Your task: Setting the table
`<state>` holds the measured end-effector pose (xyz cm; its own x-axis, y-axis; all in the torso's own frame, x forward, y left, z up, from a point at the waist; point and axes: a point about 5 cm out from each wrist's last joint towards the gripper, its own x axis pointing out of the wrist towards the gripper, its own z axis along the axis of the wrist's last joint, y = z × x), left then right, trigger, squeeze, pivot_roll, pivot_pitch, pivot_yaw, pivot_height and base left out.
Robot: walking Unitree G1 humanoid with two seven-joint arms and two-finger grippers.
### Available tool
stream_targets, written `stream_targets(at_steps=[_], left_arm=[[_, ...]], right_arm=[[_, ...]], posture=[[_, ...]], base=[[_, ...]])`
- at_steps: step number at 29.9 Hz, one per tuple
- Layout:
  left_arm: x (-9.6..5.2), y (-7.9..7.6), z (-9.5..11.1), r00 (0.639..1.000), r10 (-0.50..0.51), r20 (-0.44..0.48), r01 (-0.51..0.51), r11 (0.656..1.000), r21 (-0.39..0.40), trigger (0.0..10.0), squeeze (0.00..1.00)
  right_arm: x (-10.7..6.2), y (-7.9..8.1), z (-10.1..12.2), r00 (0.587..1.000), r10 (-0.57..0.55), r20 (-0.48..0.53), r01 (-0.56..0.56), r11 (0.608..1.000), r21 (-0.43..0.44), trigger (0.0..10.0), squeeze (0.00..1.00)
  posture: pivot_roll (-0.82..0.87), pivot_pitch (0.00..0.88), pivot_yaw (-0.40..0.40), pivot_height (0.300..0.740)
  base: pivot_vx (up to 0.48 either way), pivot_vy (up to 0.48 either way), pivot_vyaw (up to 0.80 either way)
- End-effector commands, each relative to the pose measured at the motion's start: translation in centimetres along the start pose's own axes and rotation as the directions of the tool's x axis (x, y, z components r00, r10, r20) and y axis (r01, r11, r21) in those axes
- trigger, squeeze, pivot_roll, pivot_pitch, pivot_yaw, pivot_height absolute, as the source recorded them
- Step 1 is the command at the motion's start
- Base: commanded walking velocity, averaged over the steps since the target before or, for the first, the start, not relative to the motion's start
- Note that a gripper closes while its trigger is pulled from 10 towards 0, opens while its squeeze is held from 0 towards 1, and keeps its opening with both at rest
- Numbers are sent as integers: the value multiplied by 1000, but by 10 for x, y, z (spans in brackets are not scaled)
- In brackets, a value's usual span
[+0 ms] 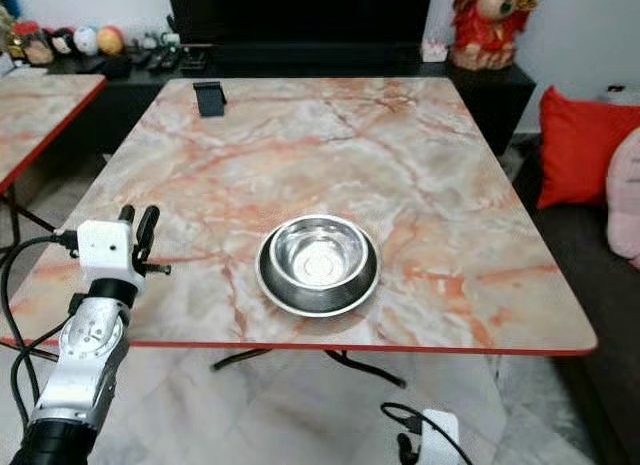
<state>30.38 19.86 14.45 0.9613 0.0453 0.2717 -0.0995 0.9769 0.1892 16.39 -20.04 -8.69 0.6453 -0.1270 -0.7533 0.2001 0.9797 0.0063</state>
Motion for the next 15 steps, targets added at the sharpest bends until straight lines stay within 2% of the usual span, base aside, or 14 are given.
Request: stream_targets(at_steps=[1, 15], left_arm=[[1, 4, 1, 1000, -5, 0, 5, 999, 34, 10000, 0], [-1, 9, 2, 1000, 18, -6, -17, 999, 29, 10000, 0]], right_arm=[[1, 9, 0, 1000, 23, 3, -23, 1000, 20, 10000, 0], [1, 13, 2, 999, 34, 8, -34, 999, -12, 10000, 0]], posture=[[35, 0, 17, 724], [47, 0, 16, 724]], base=[[0, 281, 0], [0, 281, 31]])
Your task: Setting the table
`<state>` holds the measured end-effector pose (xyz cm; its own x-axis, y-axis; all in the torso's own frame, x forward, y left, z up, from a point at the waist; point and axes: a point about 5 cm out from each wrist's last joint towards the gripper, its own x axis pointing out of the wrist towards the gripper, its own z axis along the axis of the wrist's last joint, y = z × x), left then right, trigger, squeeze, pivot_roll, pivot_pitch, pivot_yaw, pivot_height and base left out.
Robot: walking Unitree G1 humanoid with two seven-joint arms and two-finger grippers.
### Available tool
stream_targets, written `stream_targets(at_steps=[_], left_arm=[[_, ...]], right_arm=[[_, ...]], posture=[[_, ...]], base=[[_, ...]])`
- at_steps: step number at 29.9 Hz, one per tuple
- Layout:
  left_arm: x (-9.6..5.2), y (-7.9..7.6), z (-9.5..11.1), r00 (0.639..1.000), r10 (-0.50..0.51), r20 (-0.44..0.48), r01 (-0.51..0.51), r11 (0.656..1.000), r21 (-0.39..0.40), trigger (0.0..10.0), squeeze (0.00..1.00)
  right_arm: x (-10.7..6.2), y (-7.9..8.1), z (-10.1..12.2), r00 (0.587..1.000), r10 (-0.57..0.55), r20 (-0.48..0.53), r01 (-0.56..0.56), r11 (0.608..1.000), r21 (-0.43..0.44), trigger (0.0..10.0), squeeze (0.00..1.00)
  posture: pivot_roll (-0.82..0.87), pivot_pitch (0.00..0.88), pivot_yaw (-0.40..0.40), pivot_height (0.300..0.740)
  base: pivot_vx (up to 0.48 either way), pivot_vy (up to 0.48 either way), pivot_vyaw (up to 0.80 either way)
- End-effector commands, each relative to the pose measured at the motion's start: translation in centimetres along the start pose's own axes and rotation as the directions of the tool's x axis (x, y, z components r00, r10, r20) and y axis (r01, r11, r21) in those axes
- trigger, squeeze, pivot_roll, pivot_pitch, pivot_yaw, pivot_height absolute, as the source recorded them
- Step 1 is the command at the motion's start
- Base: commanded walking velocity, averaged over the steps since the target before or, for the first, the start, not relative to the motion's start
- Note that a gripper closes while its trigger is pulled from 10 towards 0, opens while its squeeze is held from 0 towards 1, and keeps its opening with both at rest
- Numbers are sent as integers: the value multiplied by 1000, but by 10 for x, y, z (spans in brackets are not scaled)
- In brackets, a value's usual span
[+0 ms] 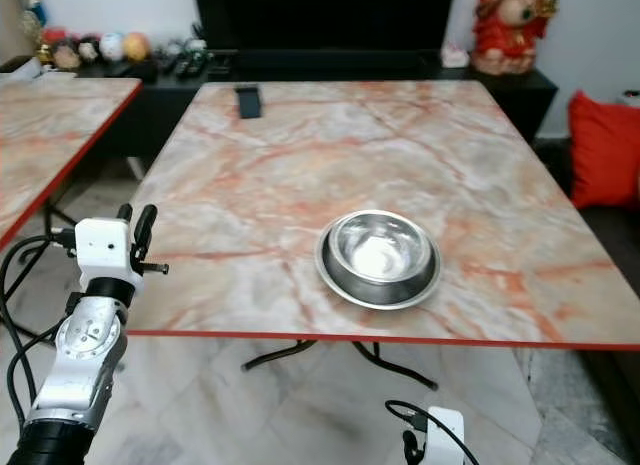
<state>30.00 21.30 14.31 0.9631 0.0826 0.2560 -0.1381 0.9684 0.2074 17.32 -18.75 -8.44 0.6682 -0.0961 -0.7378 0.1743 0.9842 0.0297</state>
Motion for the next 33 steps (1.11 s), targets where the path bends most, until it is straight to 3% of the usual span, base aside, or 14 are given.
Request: stream_targets(at_steps=[1, 20, 29, 32, 33], left_arm=[[2, -5, 5, 1000, -15, 18, 15, 1000, -1, 10000, 0], [-1, -8, 2, 1000, -23, 6, 23, 1000, -7, 10000, 0], [-2, -2, 0, 1000, -7, 1, 7, 1000, -4, 10000, 0], [-3, -5, -4, 998, -55, -24, 54, 998, -34, 10000, 0], [-5, -10, -9, 992, -117, -48, 116, 993, -40, 10000, 0]], right_arm=[[-1, -2, -4, 1000, 0, -15, 0, 1000, -9, 10000, 0], [-1, -2, -3, 1000, 8, -12, -8, 1000, -6, 10000, 0], [-2, -3, -5, 1000, 3, -16, -3, 1000, -7, 10000, 0], [-2, -2, -5, 1000, 4, -16, -4, 1000, -5, 10000, 0], [-2, -1, -5, 1000, 6, -15, -6, 1000, -5, 10000, 0]], posture=[[48, 0, 15, 724], [50, 0, 9, 724], [54, 0, 9, 724], [55, 0, 10, 724], [55, 0, 10, 724]], base=[[0, 281, 431], [0, 282, 53], [0, 282, 0], [0, 92, 0], [0, 0, 0]])
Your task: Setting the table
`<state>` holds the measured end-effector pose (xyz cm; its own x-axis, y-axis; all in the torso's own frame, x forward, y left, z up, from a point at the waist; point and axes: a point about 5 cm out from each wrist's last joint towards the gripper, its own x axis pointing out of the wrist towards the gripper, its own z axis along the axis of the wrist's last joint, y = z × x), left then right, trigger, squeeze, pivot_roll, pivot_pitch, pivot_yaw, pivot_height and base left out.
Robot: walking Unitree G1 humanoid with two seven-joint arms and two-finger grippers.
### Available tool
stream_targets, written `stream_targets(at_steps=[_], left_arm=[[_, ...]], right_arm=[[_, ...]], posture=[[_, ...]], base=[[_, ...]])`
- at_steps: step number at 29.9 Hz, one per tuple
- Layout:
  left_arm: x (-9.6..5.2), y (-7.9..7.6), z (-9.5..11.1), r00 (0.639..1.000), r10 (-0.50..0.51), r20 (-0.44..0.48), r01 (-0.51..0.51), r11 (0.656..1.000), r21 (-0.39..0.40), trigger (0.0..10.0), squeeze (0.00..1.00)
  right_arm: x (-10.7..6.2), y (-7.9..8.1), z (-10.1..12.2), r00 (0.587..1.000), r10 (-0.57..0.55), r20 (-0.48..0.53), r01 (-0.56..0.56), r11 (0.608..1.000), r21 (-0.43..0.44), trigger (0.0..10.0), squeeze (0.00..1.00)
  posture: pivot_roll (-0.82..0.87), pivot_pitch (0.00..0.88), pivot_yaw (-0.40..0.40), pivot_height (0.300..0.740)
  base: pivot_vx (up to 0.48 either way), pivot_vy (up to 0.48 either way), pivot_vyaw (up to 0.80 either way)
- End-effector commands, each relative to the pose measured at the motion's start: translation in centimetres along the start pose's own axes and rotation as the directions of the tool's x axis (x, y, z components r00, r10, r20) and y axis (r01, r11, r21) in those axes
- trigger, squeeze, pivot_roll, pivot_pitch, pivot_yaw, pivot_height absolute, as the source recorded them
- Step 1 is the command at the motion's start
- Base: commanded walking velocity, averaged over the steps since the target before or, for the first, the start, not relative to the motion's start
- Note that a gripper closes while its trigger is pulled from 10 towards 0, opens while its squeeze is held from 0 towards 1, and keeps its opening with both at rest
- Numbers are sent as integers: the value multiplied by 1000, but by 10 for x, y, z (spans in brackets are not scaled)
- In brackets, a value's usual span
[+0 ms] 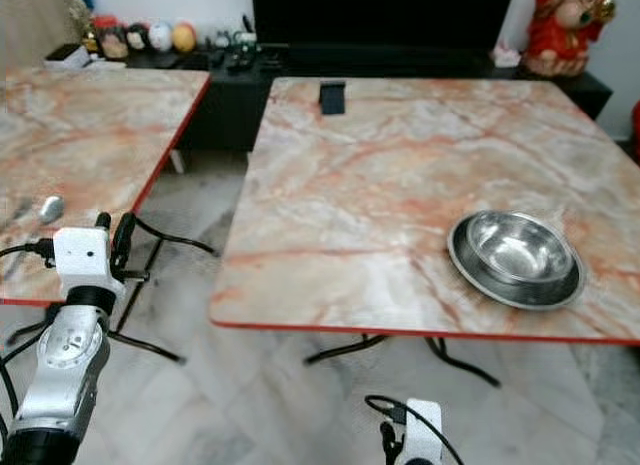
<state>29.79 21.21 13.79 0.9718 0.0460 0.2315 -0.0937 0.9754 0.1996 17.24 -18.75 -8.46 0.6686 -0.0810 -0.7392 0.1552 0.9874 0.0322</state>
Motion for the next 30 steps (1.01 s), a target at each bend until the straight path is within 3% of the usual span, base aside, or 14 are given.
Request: stream_targets(at_steps=[1, 9, 11, 15, 19, 21, 28, 30], left_arm=[[-1, -9, -5, 997, -75, -33, 75, 997, -19, 10000, 0], [-18, -4, -37, 984, -72, -162, 67, 997, -35, 10000, 0], [-25, -8, -50, 964, -136, -229, 124, 990, -64, 10000, 0], [-31, -9, -60, 946, -170, -276, 153, 985, -84, 10000, 0], [-45, -16, -80, 879, -284, -382, 281, 957, -65, 10000, 0], [-53, -15, -92, 855, -281, -435, 267, 959, -96, 10000, 0], [-72, -11, -113, 806, -276, -524, 269, 959, -92, 10000, 0], [-81, -9, -125, 768, -270, -580, 271, 959, -88, 10000, 0]], right_arm=[[-1, -1, -4, 1000, -9, -12, 9, 1000, 8, 10000, 0], [-1, 4, -3, 1000, -2, -8, 2, 1000, 11, 10000, 0], [-1, 4, -3, 1000, -1, -7, 1, 1000, 7, 10000, 0], [0, 3, -2, 1000, -2, -5, 2, 1000, 5, 10000, 0], [0, 3, -2, 1000, 0, -1, 0, 1000, 3, 10000, 0], [0, 4, -2, 1000, 3, -2, -3, 1000, 3, 10000, 0], [0, 4, -2, 1000, 3, -4, -3, 1000, 6, 10000, 0], [-1, 4, -3, 1000, 1, -7, -1, 1000, 7, 10000, 0]], posture=[[55, 0, 10, 724], [55, 0, 14, 724], [58, 0, 13, 724], [57, 0, 14, 724], [60, 0, 13, 724], [58, 0, 12, 724], [56, 0, 9, 724], [56, 0, 7, 724]], base=[[0, 0, 0], [0, 0, 0], [0, 0, 0], [0, 0, 0], [0, 0, 0], [0, 0, 0], [0, 0, 0], [0, 0, 0]])
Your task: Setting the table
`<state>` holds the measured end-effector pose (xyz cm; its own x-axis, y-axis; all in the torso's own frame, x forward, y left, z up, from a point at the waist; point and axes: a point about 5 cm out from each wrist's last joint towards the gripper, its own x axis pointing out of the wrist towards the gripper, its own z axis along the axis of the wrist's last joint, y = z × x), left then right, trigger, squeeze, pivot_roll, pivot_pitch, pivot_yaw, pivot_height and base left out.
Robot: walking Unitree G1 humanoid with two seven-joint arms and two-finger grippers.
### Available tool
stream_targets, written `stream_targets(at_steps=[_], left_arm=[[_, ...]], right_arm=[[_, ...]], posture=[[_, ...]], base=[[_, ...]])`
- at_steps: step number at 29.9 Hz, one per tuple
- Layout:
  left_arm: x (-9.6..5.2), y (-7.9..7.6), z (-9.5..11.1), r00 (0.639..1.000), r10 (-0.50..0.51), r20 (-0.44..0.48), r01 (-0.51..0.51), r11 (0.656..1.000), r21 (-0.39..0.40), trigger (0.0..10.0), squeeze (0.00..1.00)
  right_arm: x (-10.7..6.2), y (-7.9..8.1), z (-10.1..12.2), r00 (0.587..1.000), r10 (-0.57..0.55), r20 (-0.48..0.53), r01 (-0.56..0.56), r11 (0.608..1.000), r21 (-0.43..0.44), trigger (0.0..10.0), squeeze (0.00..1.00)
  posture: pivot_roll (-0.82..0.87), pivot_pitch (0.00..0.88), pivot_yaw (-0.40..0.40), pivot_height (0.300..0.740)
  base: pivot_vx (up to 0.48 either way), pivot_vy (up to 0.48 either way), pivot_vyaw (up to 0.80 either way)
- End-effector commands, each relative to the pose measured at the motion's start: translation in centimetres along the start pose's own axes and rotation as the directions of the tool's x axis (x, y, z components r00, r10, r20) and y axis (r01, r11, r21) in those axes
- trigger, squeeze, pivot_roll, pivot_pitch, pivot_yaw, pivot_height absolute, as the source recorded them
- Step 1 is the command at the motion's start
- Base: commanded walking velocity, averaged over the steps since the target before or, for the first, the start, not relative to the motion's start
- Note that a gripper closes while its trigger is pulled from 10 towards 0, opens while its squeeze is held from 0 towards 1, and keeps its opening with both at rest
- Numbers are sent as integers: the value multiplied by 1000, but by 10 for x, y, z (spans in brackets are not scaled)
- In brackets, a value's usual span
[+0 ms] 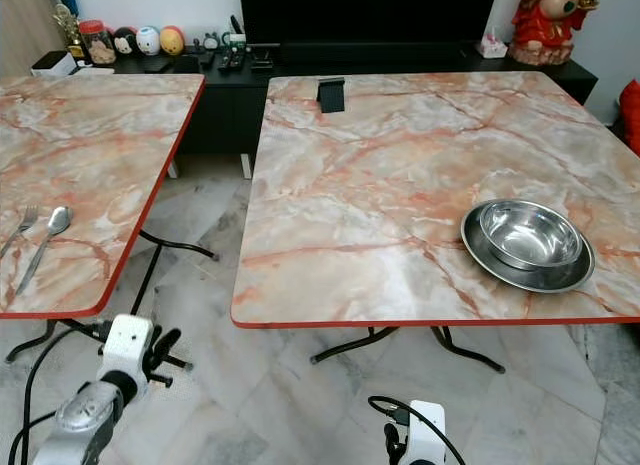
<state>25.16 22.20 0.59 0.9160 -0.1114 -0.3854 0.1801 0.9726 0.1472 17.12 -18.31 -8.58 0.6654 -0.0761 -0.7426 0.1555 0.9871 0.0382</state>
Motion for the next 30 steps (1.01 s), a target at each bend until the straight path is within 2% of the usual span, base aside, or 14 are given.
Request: stream_targets(at_steps=[1, 3, 6, 11, 14, 15, 19, 20, 23, 25, 30], left_arm=[[-3, 3, -15, 997, -3, -74, 6, 999, 32, 10000, 0], [-4, 2, -23, 993, -13, -115, 18, 999, 47, 10000, 0], [-9, -2, -44, 972, -27, -235, 47, 996, 81, 10000, 0], [-17, -4, -63, 947, -20, -322, 54, 994, 95, 10000, 0], [-27, 1, -78, 920, 25, -392, -6, 999, 50, 10000, 0], [-31, 5, -84, 905, 60, -422, -57, 998, 19, 10000, 0], [-37, 9, -92, 883, 94, -461, -112, 994, -11, 10000, 0], [-45, 8, -103, 845, 106, -524, -173, 982, -80, 10000, 0], [-46, 8, -105, 840, 103, -533, -180, 979, -94, 10000, 0], [-47, 6, -106, 834, 98, -543, -164, 984, -75, 10000, 0], [-39, 4, -100, 848, 101, -520, -165, 983, -78, 10000, 0]], right_arm=[[0, 0, -1, 1000, -4, -4, 4, 1000, 3, 10000, 0], [-1, -1, -2, 1000, -6, -7, 6, 1000, 4, 10000, 0], [-1, -3, -3, 1000, -12, -12, 12, 1000, 9, 10000, 0], [-1, -5, -2, 1000, -16, -13, 16, 1000, 12, 10000, 0], [-1, -7, -2, 1000, -20, -13, 20, 1000, 15, 10000, 0], [-1, -8, -2, 1000, -21, -15, 21, 1000, 16, 10000, 0], [-1, -8, -2, 1000, -22, -17, 23, 1000, 17, 10000, 0], [-1, -9, -3, 1000, -19, -18, 19, 1000, 17, 10000, 0], [-1, -9, -3, 1000, -18, -18, 18, 1000, 16, 10000, 0], [-2, -10, -4, 1000, -22, -19, 22, 999, 23, 10000, 0], [-3, -12, -6, 999, -29, -23, 30, 999, 22, 10000, 0]], posture=[[56, 0, 7, 724], [52, 0, 7, 724], [49, 0, 8, 724], [42, 0, 9, 724], [40, 0, 6, 724], [40, 0, 5, 724], [37, 0, 3, 724], [36, 0, 1, 724], [36, 0, 1, 724], [27, 0, 3, 724], [22, 0, 3, 724]], base=[[0, 0, 0], [0, 0, 0], [0, 0, 0], [0, 0, 0], [0, 0, 0], [0, 0, 0], [0, 0, 0], [0, 0, 0], [0, 205, 0], [0, 480, 0], [0, 480, 0]])
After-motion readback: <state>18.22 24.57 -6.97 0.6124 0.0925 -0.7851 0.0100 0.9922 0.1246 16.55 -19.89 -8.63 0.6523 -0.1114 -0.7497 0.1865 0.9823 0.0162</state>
